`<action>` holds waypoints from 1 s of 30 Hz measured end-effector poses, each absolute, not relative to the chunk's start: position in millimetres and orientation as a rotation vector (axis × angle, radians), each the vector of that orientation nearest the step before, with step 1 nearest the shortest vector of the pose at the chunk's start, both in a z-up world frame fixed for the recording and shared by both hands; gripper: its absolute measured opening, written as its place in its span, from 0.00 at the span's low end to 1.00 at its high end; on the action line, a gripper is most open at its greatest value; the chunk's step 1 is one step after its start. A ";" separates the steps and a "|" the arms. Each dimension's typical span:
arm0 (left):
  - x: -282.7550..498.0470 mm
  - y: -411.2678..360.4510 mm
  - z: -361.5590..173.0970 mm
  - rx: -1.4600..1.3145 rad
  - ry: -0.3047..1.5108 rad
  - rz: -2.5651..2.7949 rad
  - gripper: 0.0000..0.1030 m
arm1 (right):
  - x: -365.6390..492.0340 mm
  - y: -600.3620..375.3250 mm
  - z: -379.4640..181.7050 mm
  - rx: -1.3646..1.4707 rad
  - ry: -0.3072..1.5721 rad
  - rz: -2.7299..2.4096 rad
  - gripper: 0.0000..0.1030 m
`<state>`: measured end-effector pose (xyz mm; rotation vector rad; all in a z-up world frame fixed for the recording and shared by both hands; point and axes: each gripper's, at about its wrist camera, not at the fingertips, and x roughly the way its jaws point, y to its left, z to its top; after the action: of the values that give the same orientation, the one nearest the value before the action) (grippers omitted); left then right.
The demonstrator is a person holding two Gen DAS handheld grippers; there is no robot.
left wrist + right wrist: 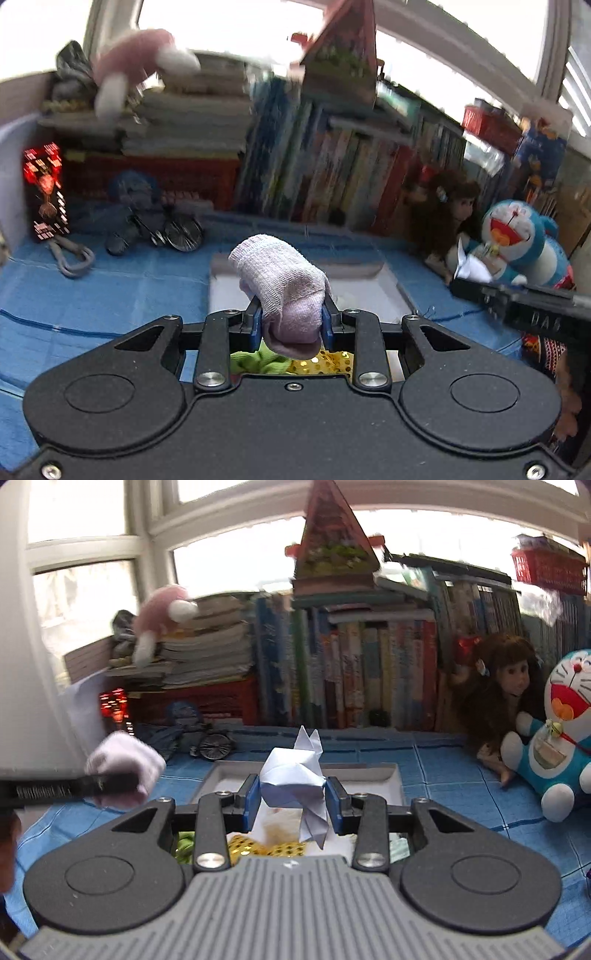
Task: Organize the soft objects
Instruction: 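Carry the sock in the left tool while the right tool carries the paper over the tray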
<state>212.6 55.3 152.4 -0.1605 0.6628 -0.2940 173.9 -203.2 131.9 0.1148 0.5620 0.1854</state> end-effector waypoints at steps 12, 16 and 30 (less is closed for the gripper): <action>299.6 21.0 103.4 -0.149 0.899 -0.224 0.27 | 257.6 -220.6 82.8 0.217 0.832 0.144 0.42; 318.8 18.6 89.1 -0.160 0.943 -0.213 0.27 | 280.5 -222.2 65.5 0.256 0.899 0.141 0.42; 346.3 10.4 56.8 -0.182 1.037 -0.222 0.28 | 314.2 -229.6 25.1 0.322 1.025 0.117 0.43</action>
<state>346.3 10.4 56.8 -0.1816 1.0370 -0.2223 314.2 -229.6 25.1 0.3220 1.0252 0.1167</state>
